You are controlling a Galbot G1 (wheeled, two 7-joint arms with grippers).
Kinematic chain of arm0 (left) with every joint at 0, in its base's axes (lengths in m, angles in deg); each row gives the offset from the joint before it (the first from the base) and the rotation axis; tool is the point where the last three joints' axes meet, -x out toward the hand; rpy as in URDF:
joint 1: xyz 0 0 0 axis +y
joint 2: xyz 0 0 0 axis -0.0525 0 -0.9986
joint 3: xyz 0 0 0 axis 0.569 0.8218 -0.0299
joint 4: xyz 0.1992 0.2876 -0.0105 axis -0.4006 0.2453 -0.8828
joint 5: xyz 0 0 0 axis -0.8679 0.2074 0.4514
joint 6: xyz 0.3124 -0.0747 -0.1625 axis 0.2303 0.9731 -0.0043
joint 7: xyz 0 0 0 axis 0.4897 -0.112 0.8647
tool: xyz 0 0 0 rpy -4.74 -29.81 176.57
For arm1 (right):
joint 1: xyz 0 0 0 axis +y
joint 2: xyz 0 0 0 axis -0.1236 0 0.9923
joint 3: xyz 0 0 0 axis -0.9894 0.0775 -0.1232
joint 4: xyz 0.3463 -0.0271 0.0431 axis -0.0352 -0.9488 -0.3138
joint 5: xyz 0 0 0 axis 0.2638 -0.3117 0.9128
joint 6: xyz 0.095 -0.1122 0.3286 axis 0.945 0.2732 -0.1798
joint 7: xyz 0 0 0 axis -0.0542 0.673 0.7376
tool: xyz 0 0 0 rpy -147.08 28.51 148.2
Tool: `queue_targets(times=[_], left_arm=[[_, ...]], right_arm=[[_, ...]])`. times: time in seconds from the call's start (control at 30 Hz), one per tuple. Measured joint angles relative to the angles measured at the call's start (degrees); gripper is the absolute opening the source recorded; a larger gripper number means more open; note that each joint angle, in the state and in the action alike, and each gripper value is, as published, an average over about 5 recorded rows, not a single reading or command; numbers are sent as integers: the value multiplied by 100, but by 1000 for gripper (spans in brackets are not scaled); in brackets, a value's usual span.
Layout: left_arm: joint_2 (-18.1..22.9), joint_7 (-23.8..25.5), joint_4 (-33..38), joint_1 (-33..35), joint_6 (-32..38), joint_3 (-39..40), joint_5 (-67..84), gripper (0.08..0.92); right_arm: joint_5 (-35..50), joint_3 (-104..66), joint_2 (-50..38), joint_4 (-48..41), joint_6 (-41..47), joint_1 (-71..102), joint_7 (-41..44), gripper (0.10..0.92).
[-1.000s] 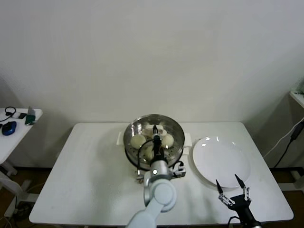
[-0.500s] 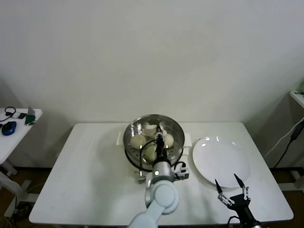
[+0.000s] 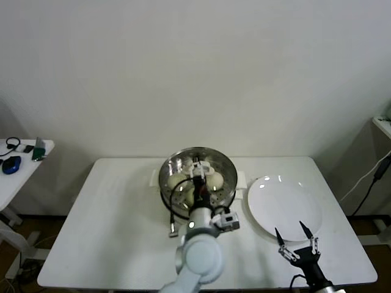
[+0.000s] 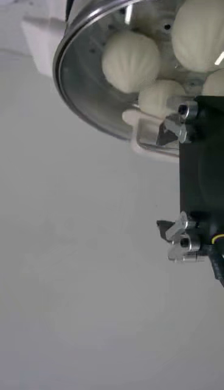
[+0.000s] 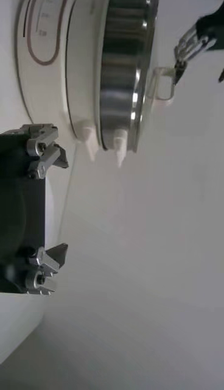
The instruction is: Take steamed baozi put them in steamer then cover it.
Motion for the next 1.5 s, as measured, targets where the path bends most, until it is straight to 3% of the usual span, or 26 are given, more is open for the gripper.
queue_targets(times=[0.13,0.4,0.57,0.77,1.0,1.23,1.5], left_arm=[[-110,-416,438,224,0,-318,914,820],[-1051,-1505,1015,886,0,-1618,3828,823],[-1444,-1860,1036,1415,226,-2691,5738,823],[-1802,-1950,712,2041,1445,-3680,7942,823],[-1879,-1911,196,2535,3125,-4133,9800,823],[-1798,-1892,-195,2850,4243,-4178,10423,823],[-1755,-1863,-353,3009,4833,-4119,10616,823]], right_arm=[[107,44,-91,136,141,-14,-124,823],[245,74,-146,210,261,-125,-364,823],[291,14,-66,169,271,-199,-456,823],[364,-23,24,88,238,-267,-533,823],[456,-20,122,34,205,-312,-561,823],[540,0,151,21,202,-308,-591,823],[574,1,177,-8,155,-309,-602,823]])
